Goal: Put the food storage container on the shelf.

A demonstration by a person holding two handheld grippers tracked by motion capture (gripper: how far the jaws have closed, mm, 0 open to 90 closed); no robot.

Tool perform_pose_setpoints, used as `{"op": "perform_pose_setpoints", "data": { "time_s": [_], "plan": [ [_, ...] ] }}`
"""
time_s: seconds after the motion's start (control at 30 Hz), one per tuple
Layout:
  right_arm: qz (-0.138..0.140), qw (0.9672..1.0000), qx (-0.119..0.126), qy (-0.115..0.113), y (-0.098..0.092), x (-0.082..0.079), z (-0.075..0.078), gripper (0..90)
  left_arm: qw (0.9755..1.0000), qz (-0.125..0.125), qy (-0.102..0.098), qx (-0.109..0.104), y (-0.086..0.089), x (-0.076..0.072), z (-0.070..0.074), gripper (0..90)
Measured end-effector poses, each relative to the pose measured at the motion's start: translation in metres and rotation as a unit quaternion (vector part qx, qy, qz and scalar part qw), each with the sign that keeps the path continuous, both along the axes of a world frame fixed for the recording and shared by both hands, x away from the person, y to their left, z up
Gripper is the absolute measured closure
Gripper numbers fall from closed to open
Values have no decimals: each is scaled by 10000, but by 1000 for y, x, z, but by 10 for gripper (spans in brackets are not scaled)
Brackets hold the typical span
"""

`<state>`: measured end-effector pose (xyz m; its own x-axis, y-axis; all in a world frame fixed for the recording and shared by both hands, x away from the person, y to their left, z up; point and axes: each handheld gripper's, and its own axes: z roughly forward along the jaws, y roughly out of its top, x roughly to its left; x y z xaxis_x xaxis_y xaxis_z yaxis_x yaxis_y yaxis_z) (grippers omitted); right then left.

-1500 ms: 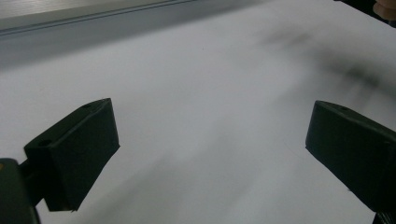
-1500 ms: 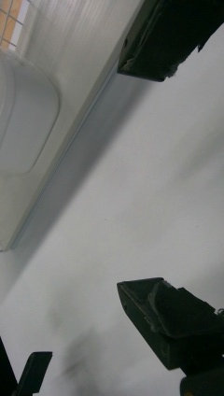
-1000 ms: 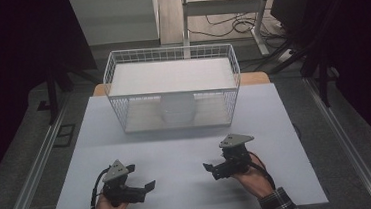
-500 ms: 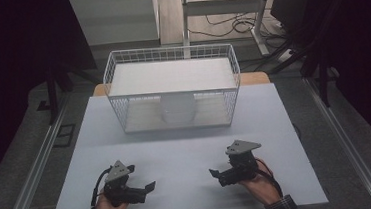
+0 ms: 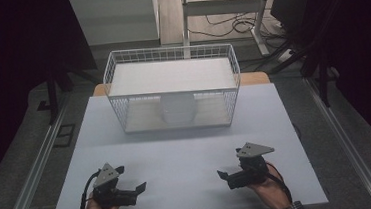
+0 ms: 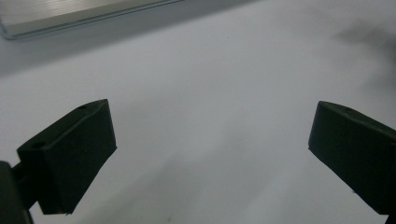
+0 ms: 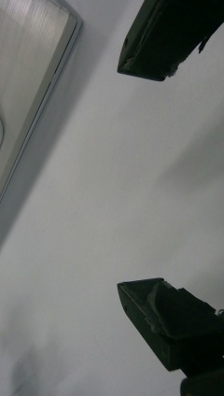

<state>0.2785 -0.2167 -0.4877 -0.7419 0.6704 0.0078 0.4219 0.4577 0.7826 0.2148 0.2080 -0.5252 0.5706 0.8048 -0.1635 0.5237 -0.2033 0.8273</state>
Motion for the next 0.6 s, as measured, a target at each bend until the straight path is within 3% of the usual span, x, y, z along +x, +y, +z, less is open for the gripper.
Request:
{"op": "perform_pose_setpoints", "data": {
  "time_s": [0.33,0.6],
  "plan": [
    [-231,9996,-41,-157,-16,-11,4,0,9998,186,-45,50,14,-10,3,7],
    [-462,9986,70,-227,-34,-19,8,0,9992,365,-81,149,26,-18,5,8]
  ]
}}
